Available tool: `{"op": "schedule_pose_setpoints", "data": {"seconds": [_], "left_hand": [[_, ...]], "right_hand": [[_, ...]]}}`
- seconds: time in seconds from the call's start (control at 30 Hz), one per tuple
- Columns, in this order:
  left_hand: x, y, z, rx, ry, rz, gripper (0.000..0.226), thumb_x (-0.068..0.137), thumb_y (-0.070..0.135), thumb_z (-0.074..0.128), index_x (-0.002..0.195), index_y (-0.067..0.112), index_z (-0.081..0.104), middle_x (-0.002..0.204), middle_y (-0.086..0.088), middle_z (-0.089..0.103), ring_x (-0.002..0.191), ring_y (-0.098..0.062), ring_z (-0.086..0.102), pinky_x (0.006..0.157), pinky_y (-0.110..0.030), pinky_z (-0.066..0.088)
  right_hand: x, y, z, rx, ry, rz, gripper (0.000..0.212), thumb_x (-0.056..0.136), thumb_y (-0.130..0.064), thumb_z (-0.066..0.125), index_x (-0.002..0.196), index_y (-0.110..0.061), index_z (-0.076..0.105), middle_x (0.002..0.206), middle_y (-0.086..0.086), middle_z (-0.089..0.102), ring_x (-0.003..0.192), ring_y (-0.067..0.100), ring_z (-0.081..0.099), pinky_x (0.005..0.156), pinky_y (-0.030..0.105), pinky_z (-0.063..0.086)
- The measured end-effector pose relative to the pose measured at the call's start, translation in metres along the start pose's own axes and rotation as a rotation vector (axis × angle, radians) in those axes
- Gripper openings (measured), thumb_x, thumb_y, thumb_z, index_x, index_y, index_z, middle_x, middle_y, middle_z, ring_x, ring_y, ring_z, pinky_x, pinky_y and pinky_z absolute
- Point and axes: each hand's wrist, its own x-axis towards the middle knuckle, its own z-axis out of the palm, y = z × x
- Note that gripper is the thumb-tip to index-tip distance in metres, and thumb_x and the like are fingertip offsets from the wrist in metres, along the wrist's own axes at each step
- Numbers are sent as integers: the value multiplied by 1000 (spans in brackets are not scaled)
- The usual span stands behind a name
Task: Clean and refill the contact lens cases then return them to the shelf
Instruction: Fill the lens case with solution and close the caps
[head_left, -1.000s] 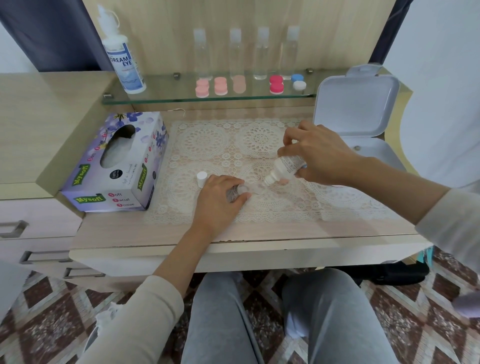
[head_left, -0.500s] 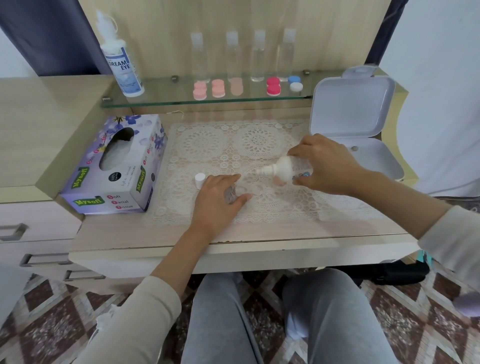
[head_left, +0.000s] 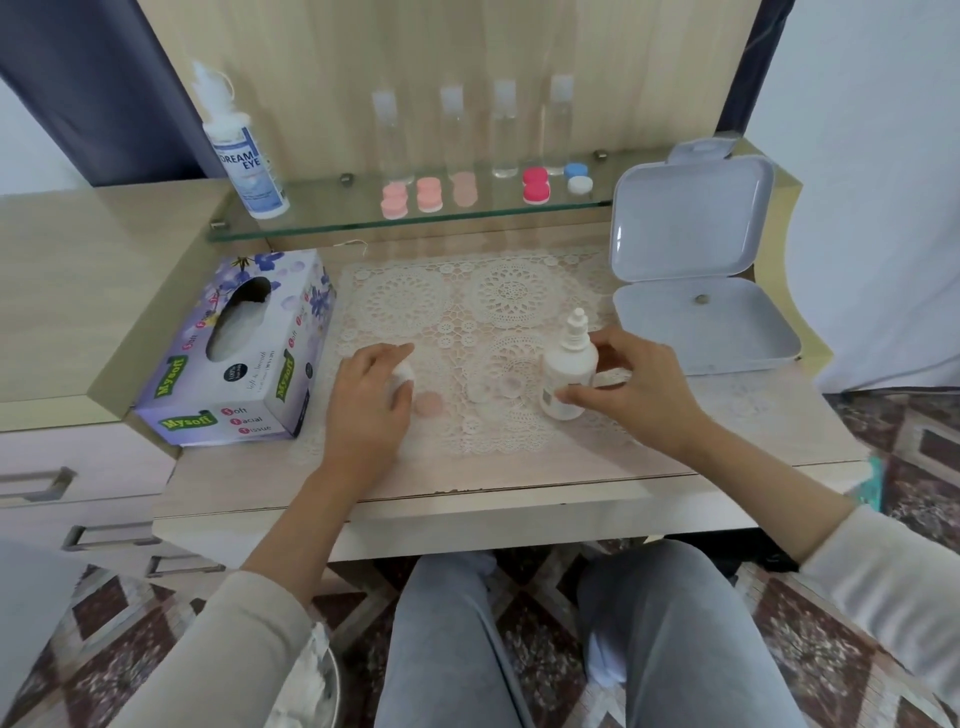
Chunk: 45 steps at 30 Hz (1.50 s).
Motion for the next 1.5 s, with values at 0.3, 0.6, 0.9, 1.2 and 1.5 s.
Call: {"op": "schedule_pose_setpoints", "data": {"seconds": [0.3,0.6,0.9,1.2,1.5], "left_hand": [[27,53,-26,-277,-78,-99,26,79,11,69,105,13,65,88,6,63,71,1,56,73,-8,45],[52,139,-35,-407,-234,171,24,76,17,72,99,19,67,86,12,64,80,-5,60,77,-15,47],[57,141,-24,-303,-337,164,22,74,18,74,94,23,67,84,7,65,73,-3,58,73,-16,47],[67,144,-27,-238,-548,191,43,75,21,73,115,31,60,112,15,56,93,-1,55,82,-15,45],[77,153,-30,-215,-634,191,27,78,3,68,95,24,69,93,13,62,92,-6,59,85,-14,48]], "right_hand": [[-7,1,6,128,55,23,50,66,-17,81,109,-19,56,92,-7,63,83,0,58,71,0,41],[-12,3,12,221,97,16,53,68,-16,80,110,-26,48,91,-3,65,88,4,61,73,13,50],[-12,2,10,250,71,14,53,69,-14,79,114,-19,50,89,-6,62,84,-7,55,67,1,41],[-12,1,10,246,61,28,52,70,-18,79,110,-28,47,89,-9,62,86,2,58,68,7,47],[-12,1,8,233,54,24,51,70,-19,78,111,-23,49,89,-9,62,83,-7,56,69,11,48]]}}
